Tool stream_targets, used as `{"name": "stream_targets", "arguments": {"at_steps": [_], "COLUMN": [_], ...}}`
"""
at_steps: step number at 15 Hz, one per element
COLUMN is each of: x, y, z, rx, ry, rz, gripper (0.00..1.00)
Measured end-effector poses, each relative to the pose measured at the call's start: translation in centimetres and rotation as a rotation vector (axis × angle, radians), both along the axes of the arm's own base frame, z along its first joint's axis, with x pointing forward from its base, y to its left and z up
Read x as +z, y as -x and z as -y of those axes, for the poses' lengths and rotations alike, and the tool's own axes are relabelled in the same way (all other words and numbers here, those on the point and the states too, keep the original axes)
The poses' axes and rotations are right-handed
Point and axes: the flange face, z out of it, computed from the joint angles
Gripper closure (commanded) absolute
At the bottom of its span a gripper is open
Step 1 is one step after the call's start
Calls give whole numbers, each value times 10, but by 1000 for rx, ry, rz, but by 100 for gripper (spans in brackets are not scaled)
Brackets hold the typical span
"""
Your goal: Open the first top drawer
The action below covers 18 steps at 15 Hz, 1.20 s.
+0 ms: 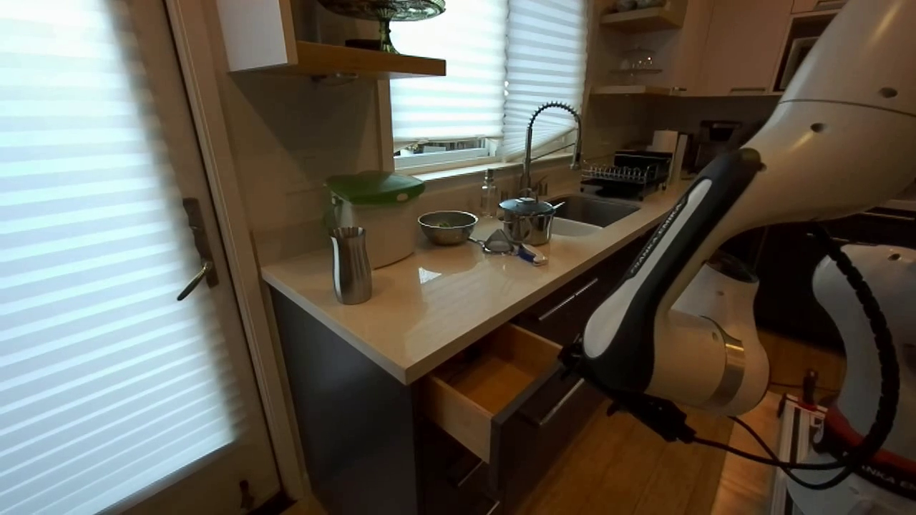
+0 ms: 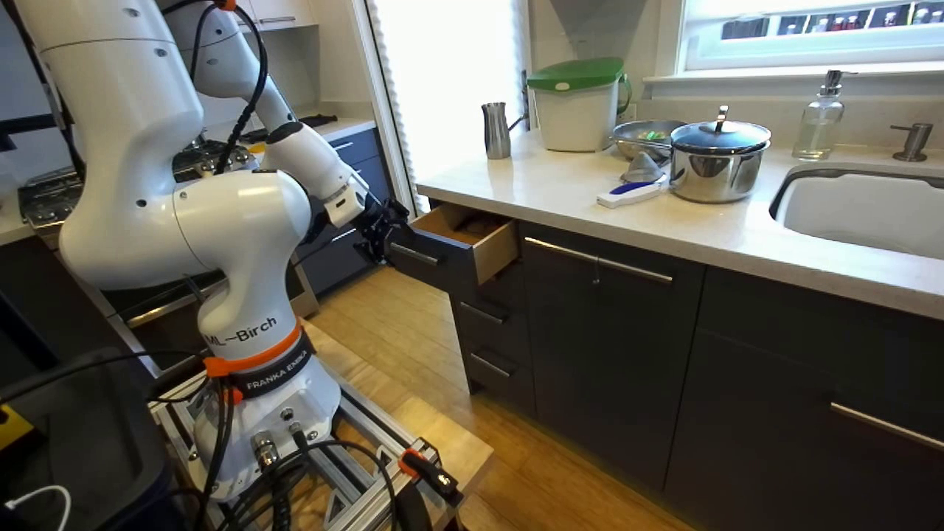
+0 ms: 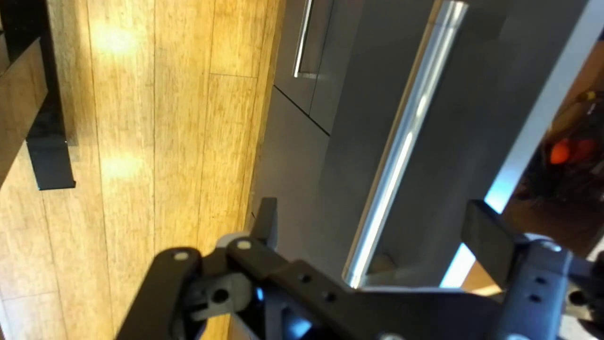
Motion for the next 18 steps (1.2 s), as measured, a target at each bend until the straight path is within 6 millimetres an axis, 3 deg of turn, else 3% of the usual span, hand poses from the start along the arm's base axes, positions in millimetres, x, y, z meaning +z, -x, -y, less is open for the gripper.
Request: {"name": "stream_targets", "arguments": {"at_steps": [5, 9, 13, 18], "x": [46, 64, 35, -26], "y": [6, -24, -63, -71], "z": [2, 30, 73, 108], "rx": [-32, -53, 4, 73], "ry": [-1, -2, -165, -331], "rz": [95, 150, 35, -172], "gripper": [0, 0, 0, 0]}}
